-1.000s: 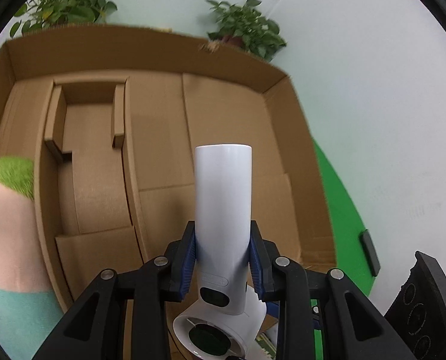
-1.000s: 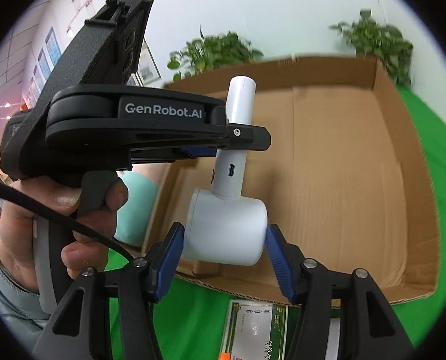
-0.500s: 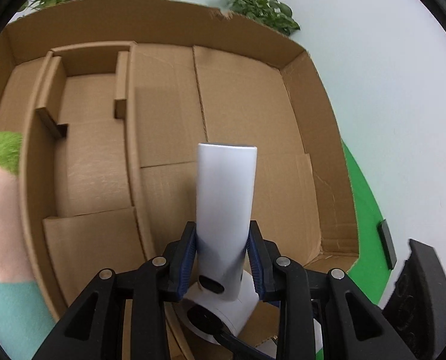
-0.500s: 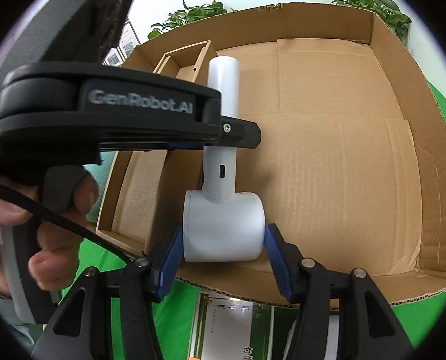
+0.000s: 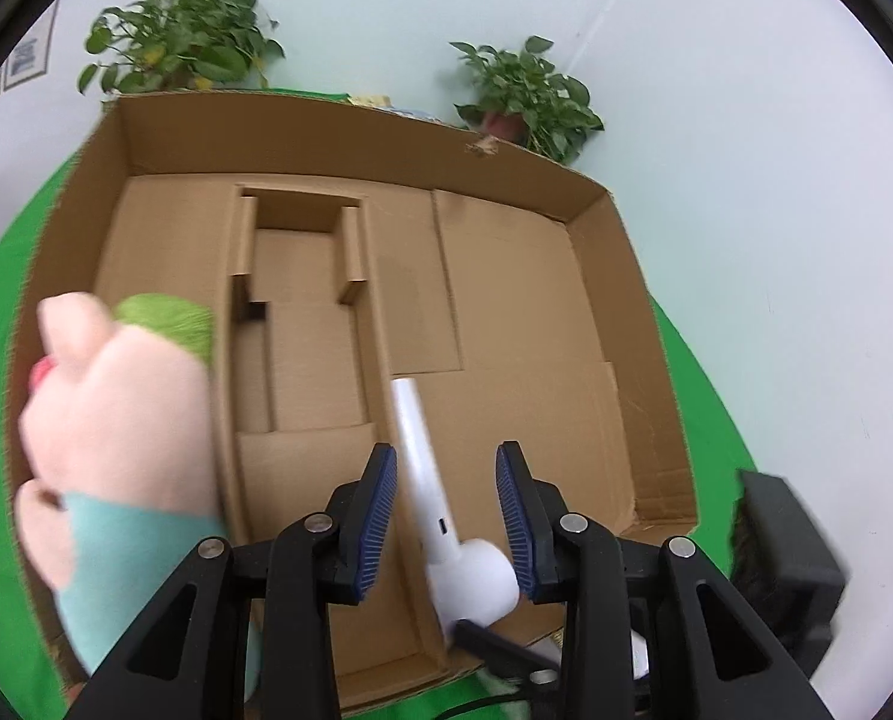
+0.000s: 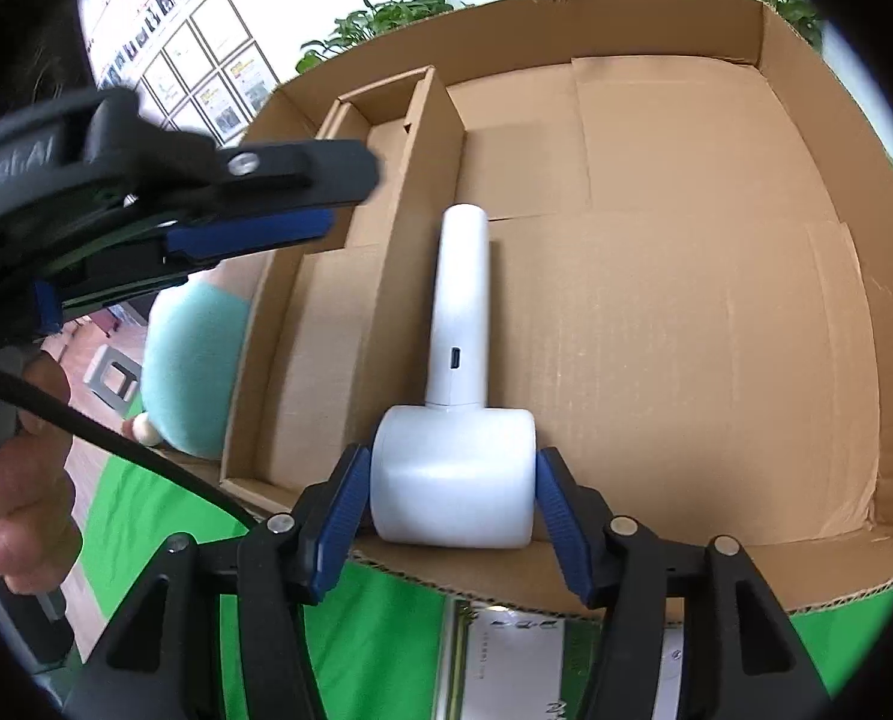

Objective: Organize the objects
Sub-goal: 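Carry the white fan into the box beside the insert tray with both grippers, then open both grippers to release the fan and withdraw from the box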

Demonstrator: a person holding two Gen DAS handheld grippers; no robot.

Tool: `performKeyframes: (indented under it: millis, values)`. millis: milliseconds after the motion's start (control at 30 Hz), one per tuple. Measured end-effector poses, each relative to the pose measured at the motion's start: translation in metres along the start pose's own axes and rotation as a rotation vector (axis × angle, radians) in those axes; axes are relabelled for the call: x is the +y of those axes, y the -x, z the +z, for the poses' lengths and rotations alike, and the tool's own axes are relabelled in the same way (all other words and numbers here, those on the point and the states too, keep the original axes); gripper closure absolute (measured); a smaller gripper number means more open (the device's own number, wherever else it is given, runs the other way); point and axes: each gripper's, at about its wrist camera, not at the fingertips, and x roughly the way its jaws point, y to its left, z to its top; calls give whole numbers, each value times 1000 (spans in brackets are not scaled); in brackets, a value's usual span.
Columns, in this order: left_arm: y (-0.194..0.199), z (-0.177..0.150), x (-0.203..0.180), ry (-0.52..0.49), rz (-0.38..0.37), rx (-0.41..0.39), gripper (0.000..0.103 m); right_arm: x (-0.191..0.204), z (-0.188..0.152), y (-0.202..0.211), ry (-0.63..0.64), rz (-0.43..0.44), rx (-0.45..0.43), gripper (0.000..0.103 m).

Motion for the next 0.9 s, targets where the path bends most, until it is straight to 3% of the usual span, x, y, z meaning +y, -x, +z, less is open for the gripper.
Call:
performKeyframes:
  millis: [200,233,300,633,667,733,767,800,900]
  values:
    - [12,-20,14,-4,36,-12,70,-5,-15,18,12,2,-17,49]
    - [11,-23,16,-1,37,-12,70,-7,-18,17,9,5,-5,54]
    - [9,-29,19,2,40,-11,70,-6,-25,13,6,-15,19,79]
    - [2,-61,27,8,40,18,70,1,-4,4,-25,-30,14,81]
    - [1,-63,26,3,42,20,70,0,-5,7,-25,-37,10,78]
    - [-1,-69,23,-10,54,22,69,0,-3,10,-27,-42,-14,56]
    - [-2,-71,22,-14,58,21,68,1,-3,14,-26,-48,-34,32]
    - [-2,-74,21,-20,65,18,68,1,-6,21,-17,-65,-64,19]
    - [8,-83,11,-64,189,-49,68,10,-18,44,67,-159,-160,12]
